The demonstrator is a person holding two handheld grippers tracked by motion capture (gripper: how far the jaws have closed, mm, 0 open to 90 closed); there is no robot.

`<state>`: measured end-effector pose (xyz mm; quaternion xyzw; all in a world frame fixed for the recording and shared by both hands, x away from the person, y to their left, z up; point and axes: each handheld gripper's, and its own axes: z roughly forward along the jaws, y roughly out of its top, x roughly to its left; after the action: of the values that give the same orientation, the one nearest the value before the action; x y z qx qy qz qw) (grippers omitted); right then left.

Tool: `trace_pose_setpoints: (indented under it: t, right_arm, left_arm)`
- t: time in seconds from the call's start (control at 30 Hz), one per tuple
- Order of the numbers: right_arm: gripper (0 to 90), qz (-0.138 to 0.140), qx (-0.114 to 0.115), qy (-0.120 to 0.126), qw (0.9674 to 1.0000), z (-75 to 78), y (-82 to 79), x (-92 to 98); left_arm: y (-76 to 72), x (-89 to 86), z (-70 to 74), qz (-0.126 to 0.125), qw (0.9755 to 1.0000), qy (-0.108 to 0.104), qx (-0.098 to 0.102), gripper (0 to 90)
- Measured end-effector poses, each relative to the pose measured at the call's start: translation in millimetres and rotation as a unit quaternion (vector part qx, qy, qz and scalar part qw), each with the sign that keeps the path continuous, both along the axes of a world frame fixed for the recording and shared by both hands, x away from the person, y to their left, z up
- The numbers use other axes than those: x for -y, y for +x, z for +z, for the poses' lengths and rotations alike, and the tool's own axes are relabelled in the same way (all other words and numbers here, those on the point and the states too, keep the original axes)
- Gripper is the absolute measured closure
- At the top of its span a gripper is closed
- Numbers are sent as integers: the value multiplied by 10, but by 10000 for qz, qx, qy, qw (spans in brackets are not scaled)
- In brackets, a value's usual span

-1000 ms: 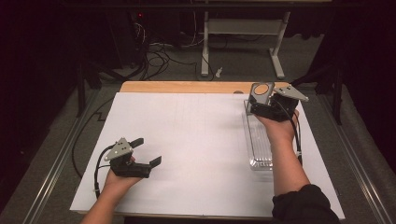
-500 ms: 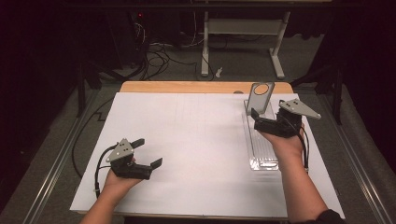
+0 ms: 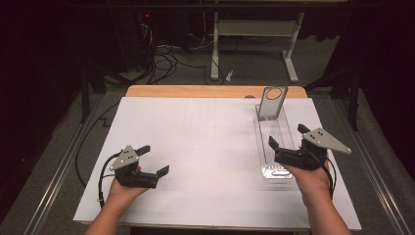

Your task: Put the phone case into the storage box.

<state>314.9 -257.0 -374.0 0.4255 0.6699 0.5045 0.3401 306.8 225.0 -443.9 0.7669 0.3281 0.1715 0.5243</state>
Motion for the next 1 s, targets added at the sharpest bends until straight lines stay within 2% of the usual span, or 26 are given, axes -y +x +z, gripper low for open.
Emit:
trace_pose_setpoints:
  t: [0.13,0.43,0.53,0.63,0.7,0.8,1.0]
  right_arm:
    - [1,21,28,-28,10000,-74,-133,91]
    - [2,84,63,99,9999,-305,-409,278]
    - [1,95,-7,11,10000,-388,-470,321]
    - [1,99,42,157,9998,-433,-551,397]
    - [1,94,125,132,9998,-446,-599,421]
    - [1,181,146,201,9995,-487,-626,432]
    - [1,296,87,33,9995,-543,-590,341]
  left_arm:
    - [-2,-5,2,20,10000,-19,4,2]
    - [-8,-6,6,30,10000,-19,16,2]
    - [-9,-12,6,49,10000,-4,11,2]
    - [-22,-15,16,79,10000,-23,-6,2]
    - [-35,-10,26,75,10000,-27,0,2]
    - [-43,1,39,77,10000,-57,4,2]
    - [-46,2,37,54,10000,-60,-10,2]
